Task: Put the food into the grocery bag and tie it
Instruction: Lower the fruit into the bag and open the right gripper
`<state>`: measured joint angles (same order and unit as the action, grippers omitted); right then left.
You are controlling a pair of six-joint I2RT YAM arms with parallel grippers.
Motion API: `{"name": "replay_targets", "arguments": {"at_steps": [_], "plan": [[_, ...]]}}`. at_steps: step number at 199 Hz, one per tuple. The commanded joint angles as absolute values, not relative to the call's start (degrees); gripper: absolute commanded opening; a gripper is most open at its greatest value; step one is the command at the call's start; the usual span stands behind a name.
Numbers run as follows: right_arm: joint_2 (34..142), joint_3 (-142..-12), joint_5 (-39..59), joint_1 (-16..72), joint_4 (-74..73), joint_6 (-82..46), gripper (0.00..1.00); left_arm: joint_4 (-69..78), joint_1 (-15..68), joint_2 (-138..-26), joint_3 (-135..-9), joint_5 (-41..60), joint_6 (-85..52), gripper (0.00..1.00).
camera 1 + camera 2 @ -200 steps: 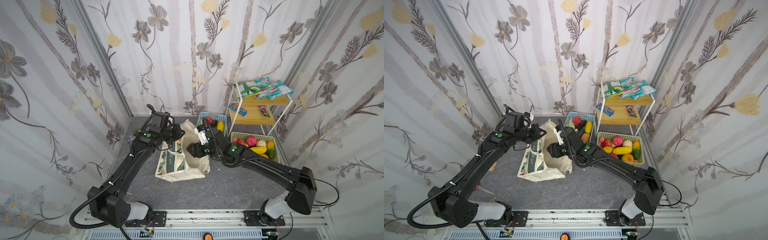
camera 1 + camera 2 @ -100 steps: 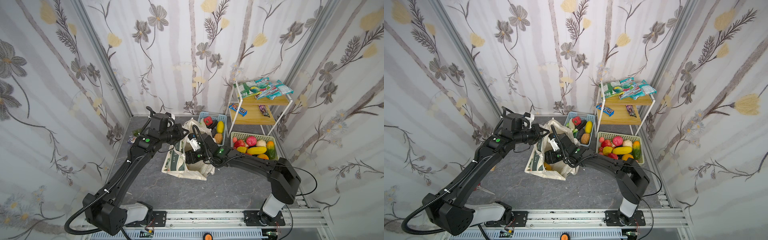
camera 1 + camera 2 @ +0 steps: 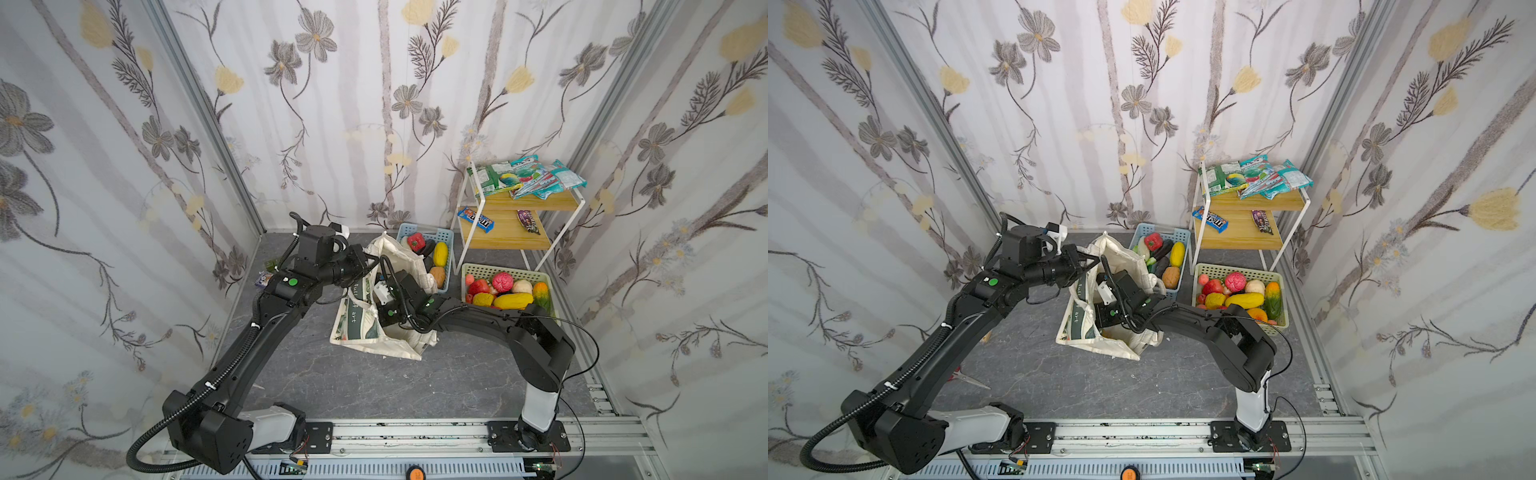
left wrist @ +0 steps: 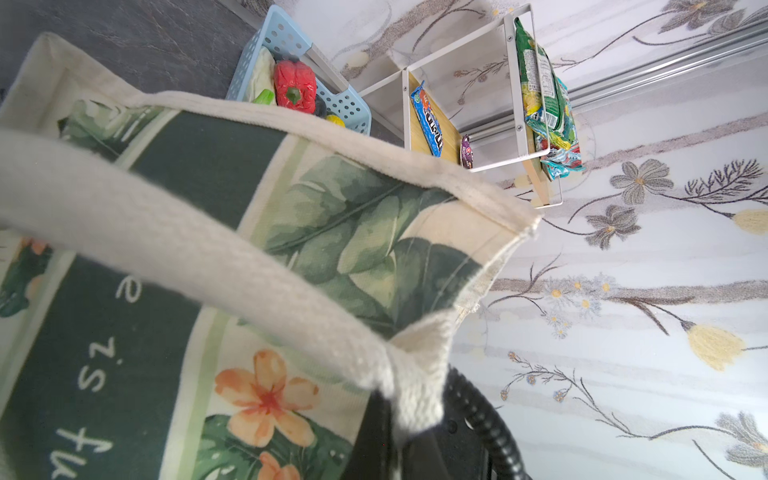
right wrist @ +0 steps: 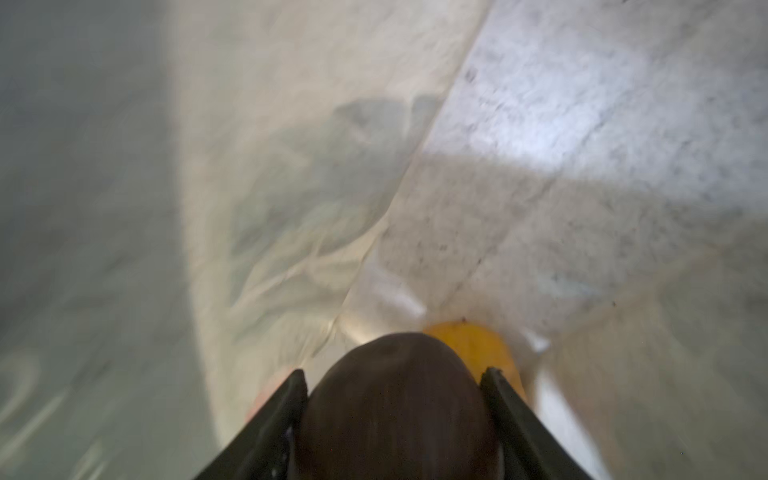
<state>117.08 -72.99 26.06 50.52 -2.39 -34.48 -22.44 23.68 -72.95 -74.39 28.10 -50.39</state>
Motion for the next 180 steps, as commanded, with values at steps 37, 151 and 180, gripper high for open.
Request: {"name": "replay_targets", "arguments": {"at_steps": [37,151,180], "plan": [[120.2,-75.0,29.1,50.3,-3.1,-38.0,0.75,-17.0,23.4,-72.4,-74.5,28.6,-51.9,0.00],[112.5,-72.1,30.0,49.6,-2.3,-34.0,0.99,-17.1,20.8,-68.9,-69.8,26.2,-51.9,0.00],[107.4,-71.2,28.8,49.2,-1.4,-33.2,0.99,-17.5,19.9,-68.7,-68.7,26.1,-51.4,0.00]]}}
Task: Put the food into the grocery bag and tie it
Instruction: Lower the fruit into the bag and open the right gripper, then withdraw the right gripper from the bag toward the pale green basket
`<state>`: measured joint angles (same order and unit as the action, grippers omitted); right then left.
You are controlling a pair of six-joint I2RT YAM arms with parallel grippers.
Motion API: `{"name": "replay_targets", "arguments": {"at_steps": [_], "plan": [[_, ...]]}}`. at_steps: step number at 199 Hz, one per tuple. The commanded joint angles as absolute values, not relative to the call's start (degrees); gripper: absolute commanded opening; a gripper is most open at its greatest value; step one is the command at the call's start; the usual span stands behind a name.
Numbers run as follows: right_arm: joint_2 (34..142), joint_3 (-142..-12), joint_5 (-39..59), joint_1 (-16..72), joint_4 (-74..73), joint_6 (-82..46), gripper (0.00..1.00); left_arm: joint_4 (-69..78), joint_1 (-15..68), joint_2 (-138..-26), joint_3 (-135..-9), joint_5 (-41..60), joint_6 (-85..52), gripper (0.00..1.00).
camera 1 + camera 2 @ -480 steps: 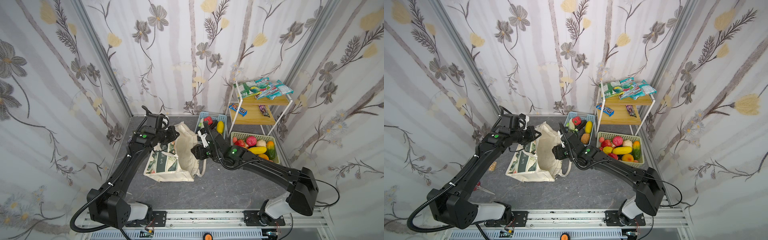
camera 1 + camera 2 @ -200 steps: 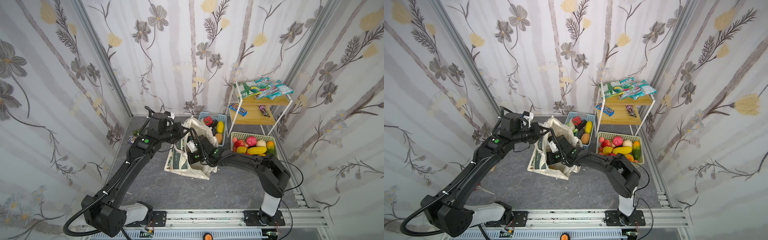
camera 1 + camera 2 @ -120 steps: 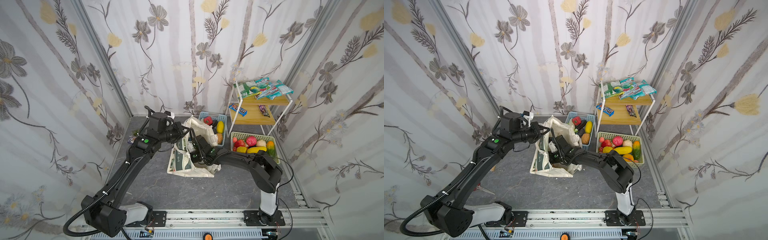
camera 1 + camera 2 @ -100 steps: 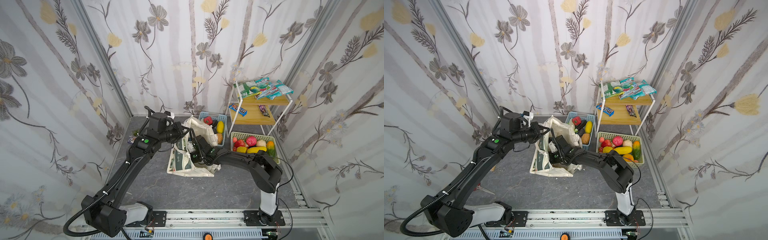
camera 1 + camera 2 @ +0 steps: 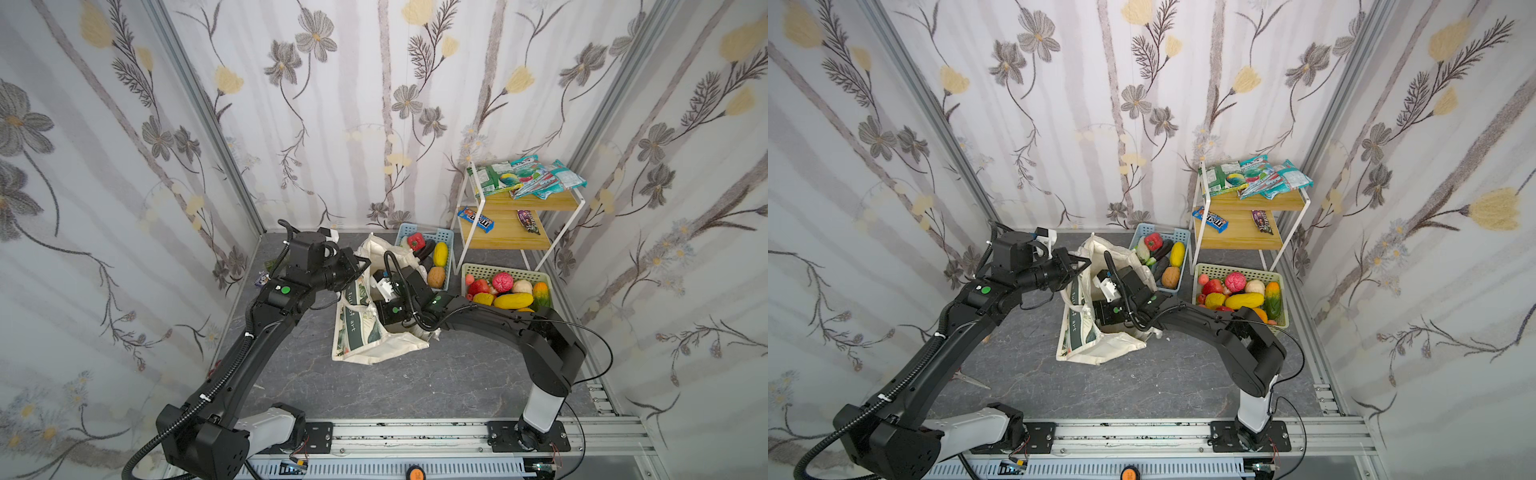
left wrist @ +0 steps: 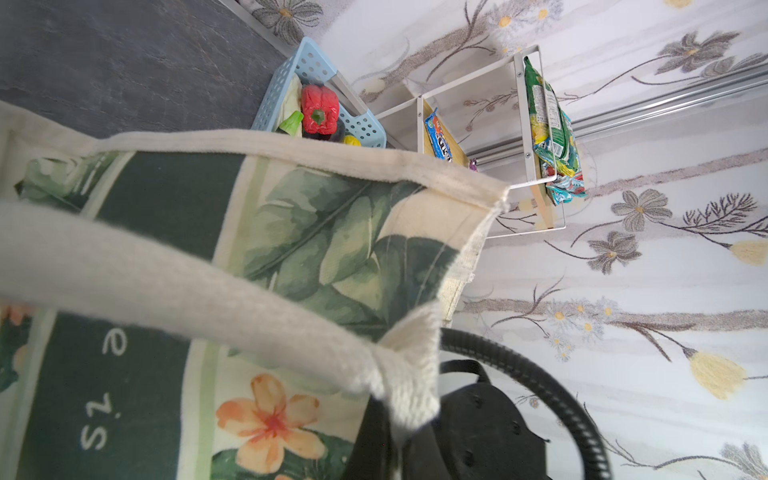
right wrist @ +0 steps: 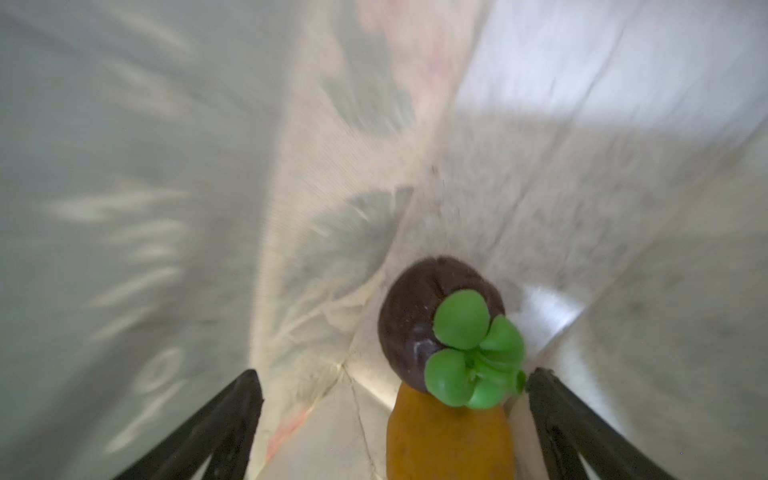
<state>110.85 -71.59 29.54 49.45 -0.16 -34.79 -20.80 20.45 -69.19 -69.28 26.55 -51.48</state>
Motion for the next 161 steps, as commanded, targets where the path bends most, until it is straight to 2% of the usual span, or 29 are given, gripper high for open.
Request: {"name": "replay_targets", "arguments": {"at_steps": [1,50,114,161], "plan": [[107.3,-71.1,28.8,49.2,-1.4,-33.1,0.99,-17.6,19.9,-68.7,-68.6,26.1,-51.4,0.00],[97.7,-69.5,25.1,47.9,3.1,-31.5,0.99,-18.0,19.0,-68.8,-67.6,27.1,-51.2,0.00],[87.6,-68.7,20.8,40.0,10.2,-29.3,0.99,-18.4,19.0,-66.7,-64.3,26.6,-52.7,0.00],[83.9,-66.6,9.8,32.1,15.3,-29.7,0.98,-17.5,19.1,-66.3,-63.4,27.7,-54.3,0.00]]}}
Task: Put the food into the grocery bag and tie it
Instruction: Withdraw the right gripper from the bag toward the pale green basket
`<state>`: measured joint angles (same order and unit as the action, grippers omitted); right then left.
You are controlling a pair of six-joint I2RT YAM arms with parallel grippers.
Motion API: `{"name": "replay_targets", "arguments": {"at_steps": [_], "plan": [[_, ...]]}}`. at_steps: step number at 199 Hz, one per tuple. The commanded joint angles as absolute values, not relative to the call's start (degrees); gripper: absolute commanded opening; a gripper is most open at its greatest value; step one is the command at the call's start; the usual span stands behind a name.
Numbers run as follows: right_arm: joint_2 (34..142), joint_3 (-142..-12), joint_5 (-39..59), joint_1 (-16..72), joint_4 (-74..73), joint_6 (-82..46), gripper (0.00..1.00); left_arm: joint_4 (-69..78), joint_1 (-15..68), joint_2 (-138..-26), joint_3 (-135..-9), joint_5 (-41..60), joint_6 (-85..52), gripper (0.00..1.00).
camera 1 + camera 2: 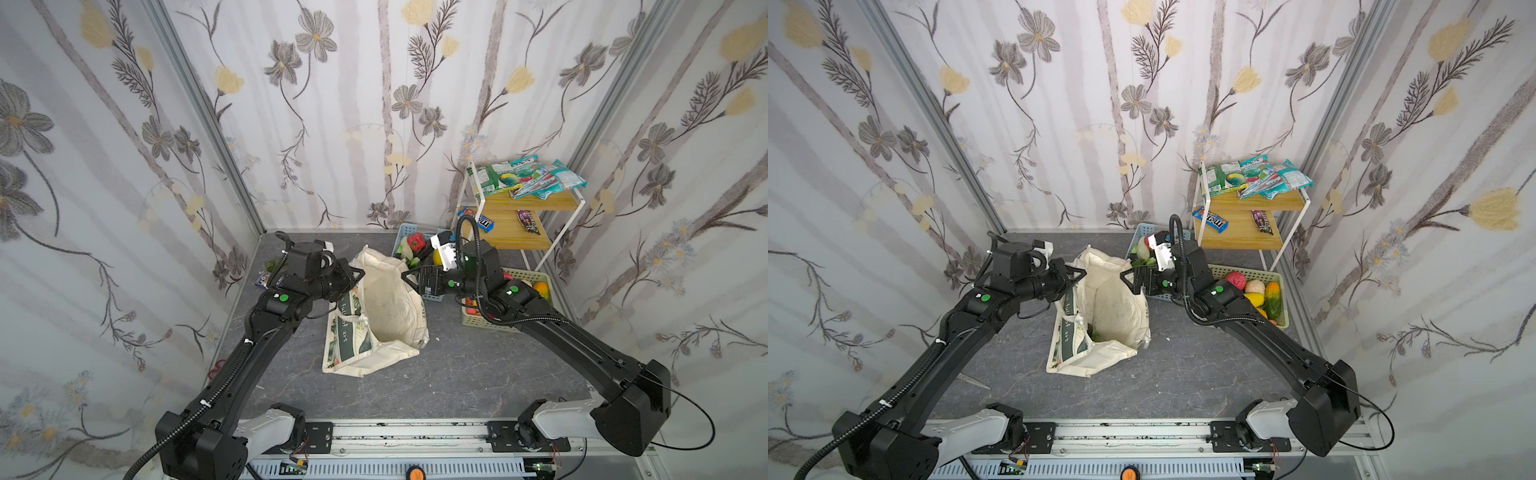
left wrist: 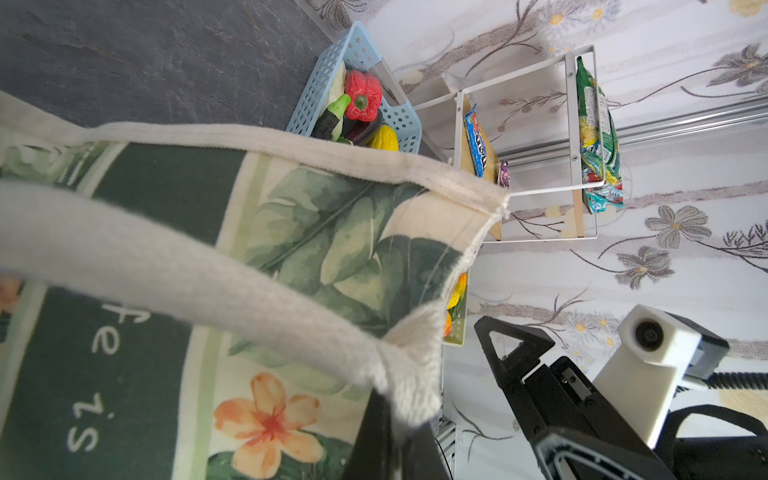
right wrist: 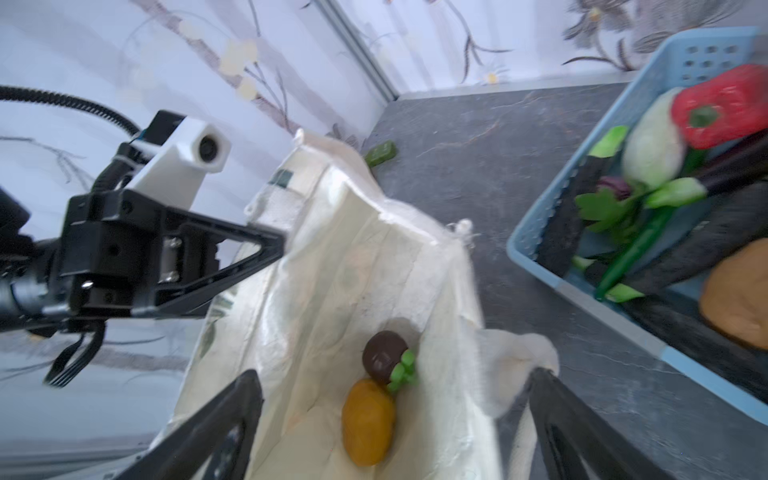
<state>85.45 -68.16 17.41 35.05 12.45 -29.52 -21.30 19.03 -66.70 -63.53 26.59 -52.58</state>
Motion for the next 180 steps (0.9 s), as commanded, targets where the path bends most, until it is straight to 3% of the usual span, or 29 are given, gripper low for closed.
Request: {"name": "replay_targets", "arguments": {"at_steps": [1,50,88,137,180], "plan": [[83.8,-66.5,9.4,31.9,15.4,-29.9,0.98,-17.5,19.2,-66.3,-63.3,27.7,-54.4,0.00],[83.3,-64.4,-2.4,24.4,19.2,-29.2,0.96,-12.5,18.5,-65.7,-59.4,29.0,-60.0,0.00],[86.9,-64.6,-5.0,19.5,21.2,-30.0,0.93,-14.5,13.0,-65.0,-56.9,31.1,-58.7,0.00],[95.1,-70.9,-7.3,21.0,24.4,-30.7,0.82,-20.0,7.1,-65.8,-58.2,39.7,-49.6,0.00],[103.4,-81.1,-9.4,25.3,28.4,-30.6,0.78,-23.0,4.5,-64.8,-56.7,39.4,-45.9,0.00]]}}
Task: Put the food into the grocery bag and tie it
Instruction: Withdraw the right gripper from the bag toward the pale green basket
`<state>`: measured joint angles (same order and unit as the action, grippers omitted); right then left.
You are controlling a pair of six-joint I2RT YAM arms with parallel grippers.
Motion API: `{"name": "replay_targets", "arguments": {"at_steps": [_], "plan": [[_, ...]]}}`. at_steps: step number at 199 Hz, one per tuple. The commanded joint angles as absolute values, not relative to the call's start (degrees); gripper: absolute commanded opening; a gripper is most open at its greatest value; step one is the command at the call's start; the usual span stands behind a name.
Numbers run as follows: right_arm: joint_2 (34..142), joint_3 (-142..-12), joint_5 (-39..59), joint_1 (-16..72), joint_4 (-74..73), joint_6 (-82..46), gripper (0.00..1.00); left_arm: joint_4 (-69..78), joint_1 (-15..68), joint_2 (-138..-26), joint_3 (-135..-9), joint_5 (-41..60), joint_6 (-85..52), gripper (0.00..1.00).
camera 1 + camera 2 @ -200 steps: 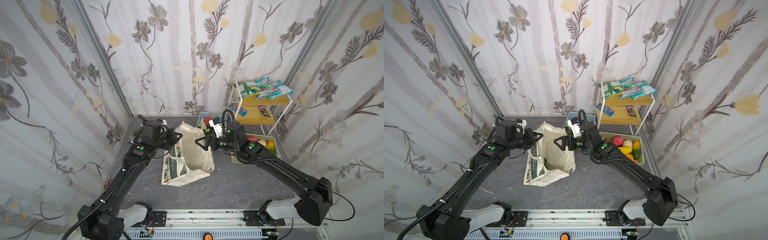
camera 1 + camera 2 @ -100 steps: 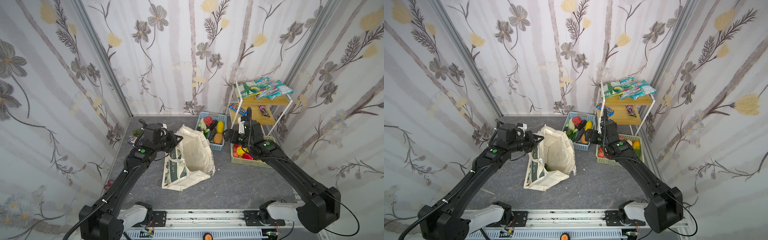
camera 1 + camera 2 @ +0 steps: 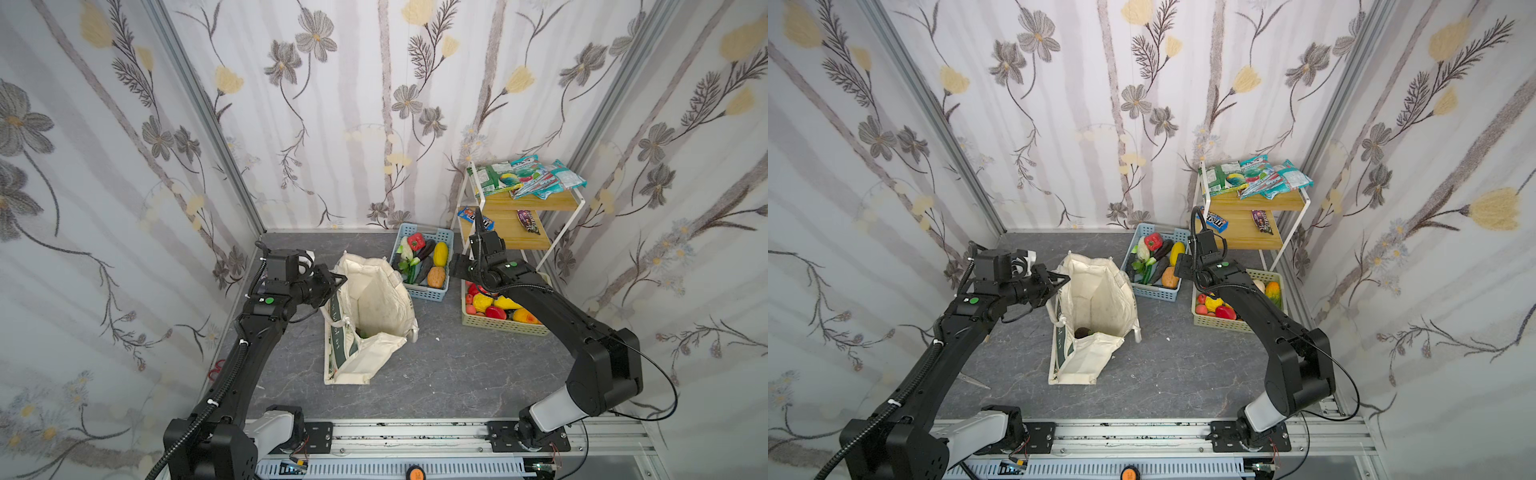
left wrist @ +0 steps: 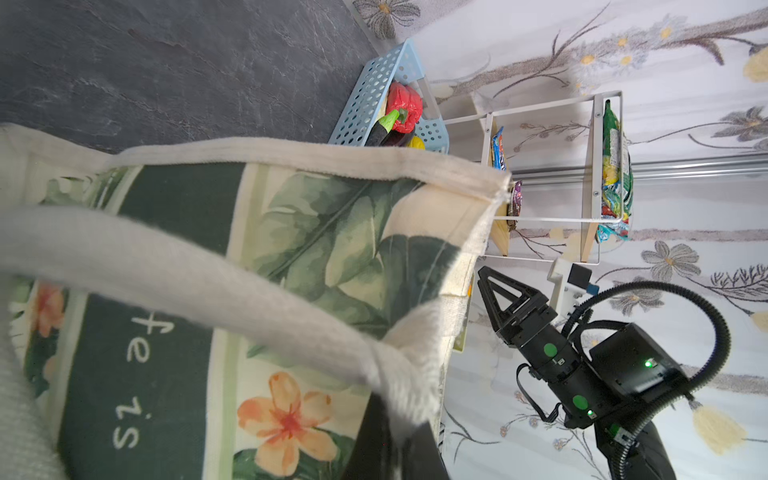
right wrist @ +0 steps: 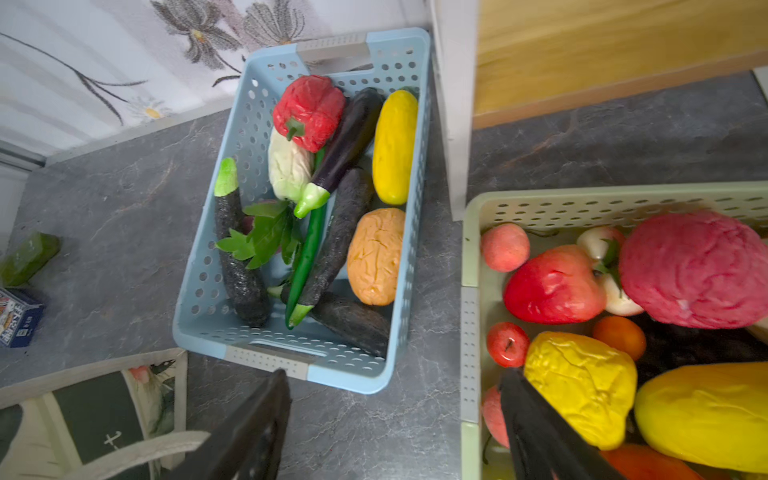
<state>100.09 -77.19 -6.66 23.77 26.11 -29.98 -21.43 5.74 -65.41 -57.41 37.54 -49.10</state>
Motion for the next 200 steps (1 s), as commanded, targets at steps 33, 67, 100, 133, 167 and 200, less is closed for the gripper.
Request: {"name": "replay_targets", "arguments": {"at_steps": [33,67,100,133,167,200], "plan": [[105.1,-81.4,-11.0,25.3,29.2,-32.2,0.78,-23.6,4.0,-64.9,-56.2,39.3,-44.2,0.00],[103.6,-78.4,-15.2,23.6,32.4,-32.9,0.80,-23.6,4.0,-65.4,-55.0,38.8,-43.1,0.00],[99.9,-72.6,-21.4,18.9,33.0,-33.1,0.83,-22.0,4.0,-65.3,-54.5,38.7,-43.7,0.00],[99.7,-70.5,-26.1,14.7,31.3,-32.5,0.86,-20.3,4.0,-65.3,-53.7,38.2,-44.4,0.00],[103.1,-71.5,-28.1,11.5,29.6,-31.1,0.88,-19.7,4.0,-65.1,-53.9,38.2,-44.7,0.00],[106.3,-72.1,-26.9,9.6,26.9,-29.8,0.88,-18.8,4.3,-65.3,-53.8,38.5,-44.8,0.00]]}}
